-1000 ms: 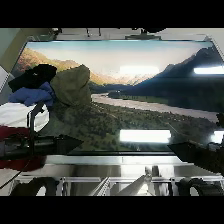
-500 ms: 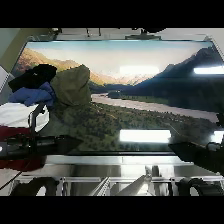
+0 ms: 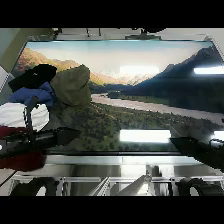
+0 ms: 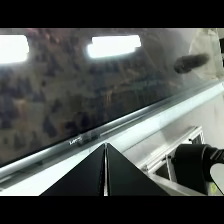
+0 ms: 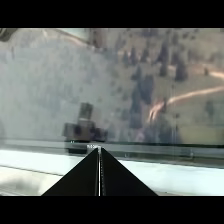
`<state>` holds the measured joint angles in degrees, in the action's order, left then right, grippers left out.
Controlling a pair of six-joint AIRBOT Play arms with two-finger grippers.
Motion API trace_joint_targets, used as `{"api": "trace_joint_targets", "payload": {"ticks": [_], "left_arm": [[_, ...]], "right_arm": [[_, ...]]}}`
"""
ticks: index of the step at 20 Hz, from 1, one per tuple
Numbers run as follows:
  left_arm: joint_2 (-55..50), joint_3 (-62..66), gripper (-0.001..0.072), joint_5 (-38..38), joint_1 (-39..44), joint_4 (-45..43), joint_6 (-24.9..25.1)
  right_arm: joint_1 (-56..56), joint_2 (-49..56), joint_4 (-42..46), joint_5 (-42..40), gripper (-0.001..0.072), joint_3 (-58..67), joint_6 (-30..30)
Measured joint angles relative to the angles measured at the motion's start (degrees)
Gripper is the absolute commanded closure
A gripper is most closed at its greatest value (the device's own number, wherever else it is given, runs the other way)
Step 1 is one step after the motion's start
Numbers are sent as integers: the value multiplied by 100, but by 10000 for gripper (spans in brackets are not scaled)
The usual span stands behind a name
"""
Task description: Fold the shirts.
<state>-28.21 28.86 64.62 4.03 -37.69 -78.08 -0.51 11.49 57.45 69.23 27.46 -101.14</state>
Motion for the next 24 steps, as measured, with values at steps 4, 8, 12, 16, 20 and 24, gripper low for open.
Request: {"api": "trace_joint_targets", "payload": {"ticks": [4,8,12,16,20,24], "left_arm": [[-151,715,373,-181,-450,-879,-4],[-1088,2037,371,-577,-1368,-1860,315],[-3029,3436,371,-706,-1921,-2203,752],[-5095,4717,371,-658,-1991,-2321,920],[-6601,5746,370,-702,-1805,-2367,1123],[-7617,6666,-13,-605,-1598,-2396,1189]], "right_arm": [[0,0,-42,-131,697,0,-2],[0,2,-63,-282,583,0,22],[0,61,107,-474,244,-2,111],[0,197,190,-566,162,-2,131],[0,369,229,-597,105,-2,151],[0,505,232,-614,106,-2,151]]}}
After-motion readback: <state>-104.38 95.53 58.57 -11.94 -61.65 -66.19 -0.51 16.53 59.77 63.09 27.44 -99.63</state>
